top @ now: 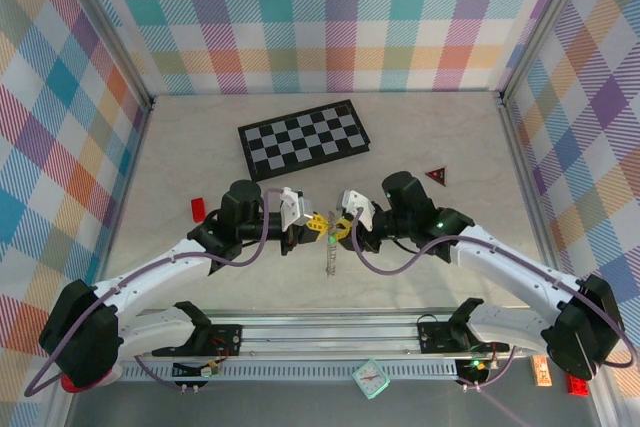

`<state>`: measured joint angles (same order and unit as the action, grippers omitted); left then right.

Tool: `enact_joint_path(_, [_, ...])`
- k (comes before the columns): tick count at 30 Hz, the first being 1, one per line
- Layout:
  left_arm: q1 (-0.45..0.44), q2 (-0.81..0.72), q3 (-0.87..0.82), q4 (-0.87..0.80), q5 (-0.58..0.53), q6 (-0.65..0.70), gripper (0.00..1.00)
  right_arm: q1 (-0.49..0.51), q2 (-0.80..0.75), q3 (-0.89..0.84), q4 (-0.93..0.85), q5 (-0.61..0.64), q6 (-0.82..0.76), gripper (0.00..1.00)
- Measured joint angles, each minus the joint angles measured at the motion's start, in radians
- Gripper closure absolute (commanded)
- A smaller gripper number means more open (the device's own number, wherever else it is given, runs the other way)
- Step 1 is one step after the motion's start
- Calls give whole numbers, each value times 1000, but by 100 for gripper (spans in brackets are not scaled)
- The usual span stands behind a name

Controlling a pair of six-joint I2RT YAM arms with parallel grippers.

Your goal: Put the keys on the keyring

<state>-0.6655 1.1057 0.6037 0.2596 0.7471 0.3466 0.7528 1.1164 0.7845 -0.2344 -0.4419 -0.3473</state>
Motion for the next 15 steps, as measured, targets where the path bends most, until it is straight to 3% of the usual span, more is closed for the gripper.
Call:
enact_joint_path(9, [0, 0, -28, 79, 2, -39, 100, 3, 55, 2, 29, -93, 24, 99])
enact_joint_path(15, [0, 0, -44, 103, -8, -44, 100, 8, 92, 8, 34, -110, 29, 100])
